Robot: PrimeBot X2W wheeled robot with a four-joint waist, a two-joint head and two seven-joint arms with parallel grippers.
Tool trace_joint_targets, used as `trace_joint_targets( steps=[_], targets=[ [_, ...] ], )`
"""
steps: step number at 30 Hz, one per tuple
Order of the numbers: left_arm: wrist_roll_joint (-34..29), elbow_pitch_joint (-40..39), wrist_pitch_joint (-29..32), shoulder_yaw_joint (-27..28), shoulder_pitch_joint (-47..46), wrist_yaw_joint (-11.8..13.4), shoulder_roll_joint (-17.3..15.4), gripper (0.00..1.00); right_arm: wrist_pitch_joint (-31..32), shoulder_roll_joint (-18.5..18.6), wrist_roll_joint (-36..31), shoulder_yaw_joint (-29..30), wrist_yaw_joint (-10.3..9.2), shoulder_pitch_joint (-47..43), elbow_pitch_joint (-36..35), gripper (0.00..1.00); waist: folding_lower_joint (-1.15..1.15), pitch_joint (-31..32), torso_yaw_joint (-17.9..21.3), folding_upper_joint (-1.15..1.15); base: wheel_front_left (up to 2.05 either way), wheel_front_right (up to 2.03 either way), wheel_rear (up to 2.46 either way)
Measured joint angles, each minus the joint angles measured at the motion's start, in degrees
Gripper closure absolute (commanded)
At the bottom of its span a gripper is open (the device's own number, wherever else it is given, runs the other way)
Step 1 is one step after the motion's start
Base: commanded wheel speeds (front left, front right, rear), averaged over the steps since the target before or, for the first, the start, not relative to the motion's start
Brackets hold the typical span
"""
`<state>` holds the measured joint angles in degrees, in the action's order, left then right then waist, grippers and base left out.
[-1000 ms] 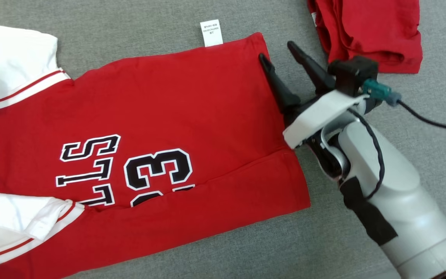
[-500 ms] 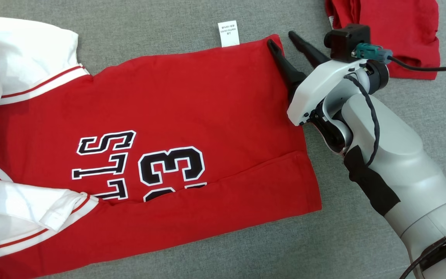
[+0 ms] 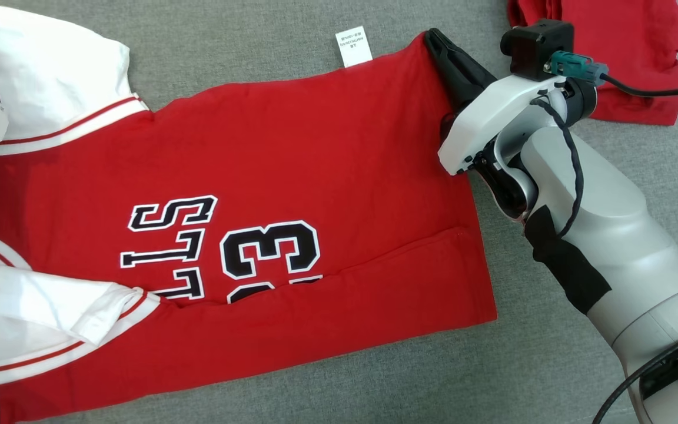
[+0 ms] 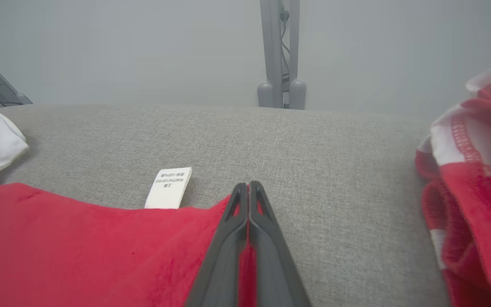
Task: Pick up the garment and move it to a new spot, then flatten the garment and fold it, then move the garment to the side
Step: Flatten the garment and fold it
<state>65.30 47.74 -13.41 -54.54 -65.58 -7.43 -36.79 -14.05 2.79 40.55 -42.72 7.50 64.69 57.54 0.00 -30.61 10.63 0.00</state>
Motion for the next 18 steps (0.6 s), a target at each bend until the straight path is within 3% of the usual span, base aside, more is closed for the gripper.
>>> trace_joint_targets(
  steps=[8,18],
  targets=[
    [1.83,-4.36,-1.47,1.02,2.45,0.00,-1.12,1.00,-0.71,0.03,-0.90,1.63,0.00,-2.77,-1.07,1.00,0.00,2.74,-1.61,0.00,0.00,0.00,0.00],
    [-3.89,-17.38,-1.58,10.92,12.30,0.00,-2.05,1.00,-0.96,4.22,-4.54,4.38,-0.01,-12.82,-10.45,1.00,0.00,6.88,-3.61,0.00,0.00,0.00,0.00]
  ],
)
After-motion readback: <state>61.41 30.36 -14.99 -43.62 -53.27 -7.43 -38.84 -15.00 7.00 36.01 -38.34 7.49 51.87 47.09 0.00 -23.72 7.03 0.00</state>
